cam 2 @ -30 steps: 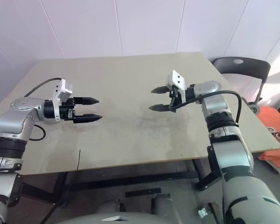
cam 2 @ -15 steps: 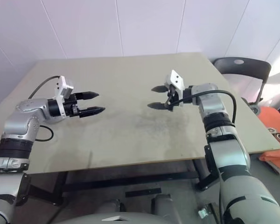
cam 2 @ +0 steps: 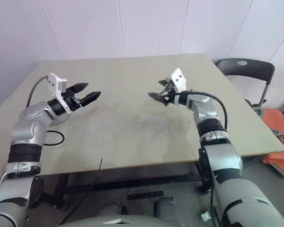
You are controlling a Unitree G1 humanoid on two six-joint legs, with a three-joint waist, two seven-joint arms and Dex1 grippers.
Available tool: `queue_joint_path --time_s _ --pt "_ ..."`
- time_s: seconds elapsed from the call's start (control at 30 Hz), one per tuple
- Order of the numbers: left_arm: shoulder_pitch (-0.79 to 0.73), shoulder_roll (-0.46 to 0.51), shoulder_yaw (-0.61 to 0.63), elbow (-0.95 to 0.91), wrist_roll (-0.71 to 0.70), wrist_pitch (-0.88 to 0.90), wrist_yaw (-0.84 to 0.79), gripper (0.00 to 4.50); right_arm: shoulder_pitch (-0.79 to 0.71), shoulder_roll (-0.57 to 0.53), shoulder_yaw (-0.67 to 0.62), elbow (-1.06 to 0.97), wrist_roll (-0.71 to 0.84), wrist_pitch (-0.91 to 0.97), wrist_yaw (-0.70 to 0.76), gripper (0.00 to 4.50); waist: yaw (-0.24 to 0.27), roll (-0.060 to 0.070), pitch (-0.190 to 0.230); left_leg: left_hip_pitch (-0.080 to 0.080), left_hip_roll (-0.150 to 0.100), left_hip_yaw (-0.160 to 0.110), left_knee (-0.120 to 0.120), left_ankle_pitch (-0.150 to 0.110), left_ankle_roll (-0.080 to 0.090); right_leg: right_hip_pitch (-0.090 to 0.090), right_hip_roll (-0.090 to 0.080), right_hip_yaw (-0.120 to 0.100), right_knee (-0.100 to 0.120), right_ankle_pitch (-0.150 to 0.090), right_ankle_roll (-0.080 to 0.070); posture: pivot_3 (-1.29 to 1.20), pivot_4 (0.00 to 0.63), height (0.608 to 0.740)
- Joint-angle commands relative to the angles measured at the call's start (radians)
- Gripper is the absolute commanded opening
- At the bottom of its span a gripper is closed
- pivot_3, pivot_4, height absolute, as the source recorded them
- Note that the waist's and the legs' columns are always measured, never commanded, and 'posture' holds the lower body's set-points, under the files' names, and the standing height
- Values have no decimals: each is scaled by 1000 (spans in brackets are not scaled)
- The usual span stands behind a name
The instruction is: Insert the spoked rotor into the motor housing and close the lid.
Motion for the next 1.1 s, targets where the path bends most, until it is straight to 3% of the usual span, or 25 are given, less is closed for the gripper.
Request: queue_joint_path --time_s 0.03,0.23,0.5,0.73,1.1 --pt "-22 -34 51 11 6 -62 98 4472 -57 20 -45 50 -7 -41 -151 4090 0 0 0 0 0 0 0 0 0 0 -1 0 0 0 0 0 0 740" --pt "-45 -112 140 104 9 -157 332 4472 -82 74 -116 150 7 -67 -429 4090 -1 0 0 -1 0 0 0 0 0 -1 -2 0 -1 0 0 0 0 740" --pt "36 -261 227 19 -59 -169 535 4472 -46 204 -214 152 69 -59 -561 4090 -1 0 0 -2 0 0 0 0 0 -1 -2 0 -2 1 1 0 0 740" --pt "153 -381 171 -154 -88 -78 589 4472 -37 280 -231 146 89 -10 -547 4090 -1 -1 -1 -3 -1 -1 0 0 0 -1 -3 -1 -3 2 2 0 0 740" --pt "174 -345 183 -256 -105 -36 602 4472 -63 305 -253 105 119 -48 -472 4090 -3 0 -1 -3 0 0 0 0 0 -1 1 0 -2 2 1 0 0 740"
